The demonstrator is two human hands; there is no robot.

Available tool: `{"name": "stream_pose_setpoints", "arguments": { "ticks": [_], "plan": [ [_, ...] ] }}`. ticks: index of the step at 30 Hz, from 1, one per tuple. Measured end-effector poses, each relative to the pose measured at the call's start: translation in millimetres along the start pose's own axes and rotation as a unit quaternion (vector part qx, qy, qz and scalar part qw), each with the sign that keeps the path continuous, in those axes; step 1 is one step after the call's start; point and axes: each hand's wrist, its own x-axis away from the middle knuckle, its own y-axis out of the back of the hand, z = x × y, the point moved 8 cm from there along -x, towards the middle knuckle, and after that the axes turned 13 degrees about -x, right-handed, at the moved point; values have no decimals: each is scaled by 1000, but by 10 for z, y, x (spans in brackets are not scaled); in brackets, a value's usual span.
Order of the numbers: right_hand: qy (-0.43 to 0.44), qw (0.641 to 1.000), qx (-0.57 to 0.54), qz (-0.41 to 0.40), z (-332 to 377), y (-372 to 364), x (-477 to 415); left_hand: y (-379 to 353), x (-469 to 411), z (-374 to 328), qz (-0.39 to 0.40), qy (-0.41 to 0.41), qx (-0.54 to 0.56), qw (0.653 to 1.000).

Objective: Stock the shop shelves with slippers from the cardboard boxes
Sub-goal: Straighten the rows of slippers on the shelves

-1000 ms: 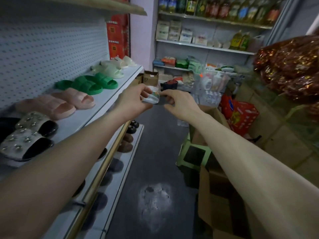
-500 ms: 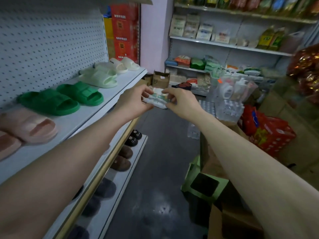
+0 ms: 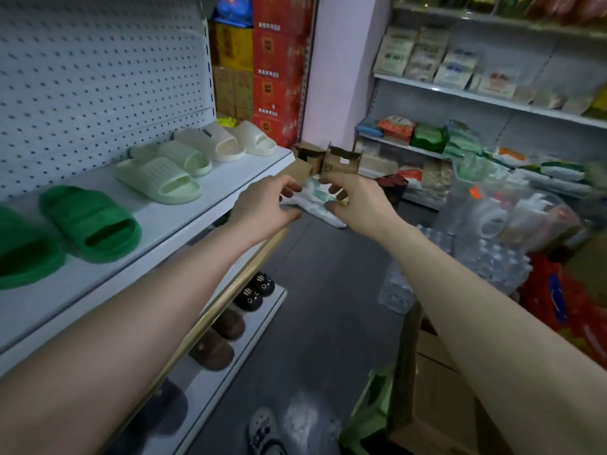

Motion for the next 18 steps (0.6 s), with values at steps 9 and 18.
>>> {"name": "stream_pose_setpoints", "arguments": {
  "ticks": [9,18],
  "plan": [
    [49,997,12,59,-734,-216,-1738,-436,-1514,611,-17,45,-38,998],
    [126,981,-85,120,-809,-890,-3270,-441,-2409,1540,-77,134,-66,986]
  ]
}}
